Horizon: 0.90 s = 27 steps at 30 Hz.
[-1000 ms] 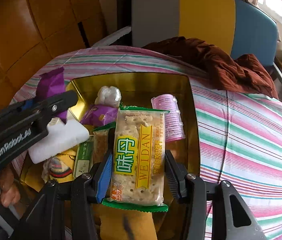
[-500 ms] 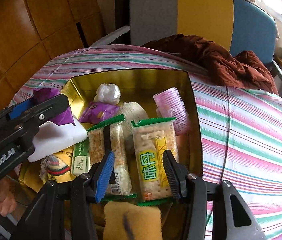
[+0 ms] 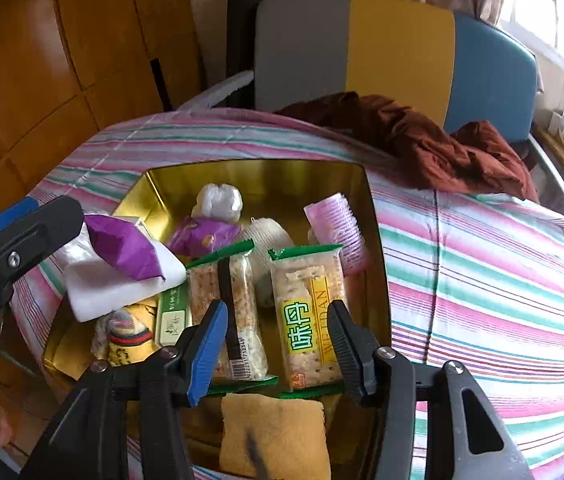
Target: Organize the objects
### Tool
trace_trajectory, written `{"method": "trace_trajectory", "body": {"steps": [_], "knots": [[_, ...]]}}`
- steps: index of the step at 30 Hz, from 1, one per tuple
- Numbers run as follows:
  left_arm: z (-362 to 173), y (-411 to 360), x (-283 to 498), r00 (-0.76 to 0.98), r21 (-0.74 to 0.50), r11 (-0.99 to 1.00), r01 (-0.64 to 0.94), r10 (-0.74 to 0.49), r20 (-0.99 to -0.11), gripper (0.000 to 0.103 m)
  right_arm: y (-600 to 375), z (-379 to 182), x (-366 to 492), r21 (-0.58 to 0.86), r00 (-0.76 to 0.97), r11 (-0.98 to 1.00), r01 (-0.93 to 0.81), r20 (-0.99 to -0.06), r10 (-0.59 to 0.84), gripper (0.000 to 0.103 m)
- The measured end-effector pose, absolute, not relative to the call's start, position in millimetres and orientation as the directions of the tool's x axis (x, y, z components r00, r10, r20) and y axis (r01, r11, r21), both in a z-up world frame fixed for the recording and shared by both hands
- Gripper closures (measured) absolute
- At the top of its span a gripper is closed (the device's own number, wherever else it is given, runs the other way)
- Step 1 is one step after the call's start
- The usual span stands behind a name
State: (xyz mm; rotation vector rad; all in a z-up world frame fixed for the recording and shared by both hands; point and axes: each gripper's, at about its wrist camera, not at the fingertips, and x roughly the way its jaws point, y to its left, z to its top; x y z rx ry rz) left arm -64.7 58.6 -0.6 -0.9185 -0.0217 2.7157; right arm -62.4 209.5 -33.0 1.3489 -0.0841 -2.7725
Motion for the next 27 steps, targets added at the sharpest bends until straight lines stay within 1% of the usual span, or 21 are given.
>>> {"method": "trace_trajectory", "body": {"steps": [5,6,10,15,18,23,27], "knots": [[5,54,-49,-0.772,-0.093,-0.963,-0.254,0.259,-0.580,0.023,207,-25,-51,0.063,-0.641,-0.998,0.010,-0.765,-0.055,0.051],[5,53,-47,-0.773,-0.092,-0.963,-0.252,0.258,-0.580,0.020,207,-23,-49,0.058,-0.647,-0.998,0.002,-0.761,-0.046,0.051],[4,49,-35,-0.774,-0.092,-0.965,-0.245,0.252,-0.581,0.014,203,-19,-34,0.023,-0.673,-0.999,-0.042,-0.740,0.011,0.051],[-1,43,-19,-0.776,-0.092,-0.970,-0.224,0.235,-0.585,0.000,195,-23,-13,-0.062,-0.681,-0.993,-0.098,-0.724,0.112,0.051],[-4,39,-8,-0.779,-0.079,-0.975,-0.209,0.215,-0.590,0.000,193,-28,-3,-0.086,-0.678,-0.991,-0.106,-0.723,0.135,0.051],[-5,36,1,-0.794,-0.054,-0.985,-0.164,0.164,-0.586,0.000,196,-32,0,-0.068,-0.666,-0.992,-0.105,-0.736,0.121,0.051],[1,31,3,-0.810,-0.067,-0.990,-0.120,0.137,-0.570,0.000,195,-30,3,-0.055,-0.671,-0.993,-0.101,-0.733,0.109,0.051]]}}
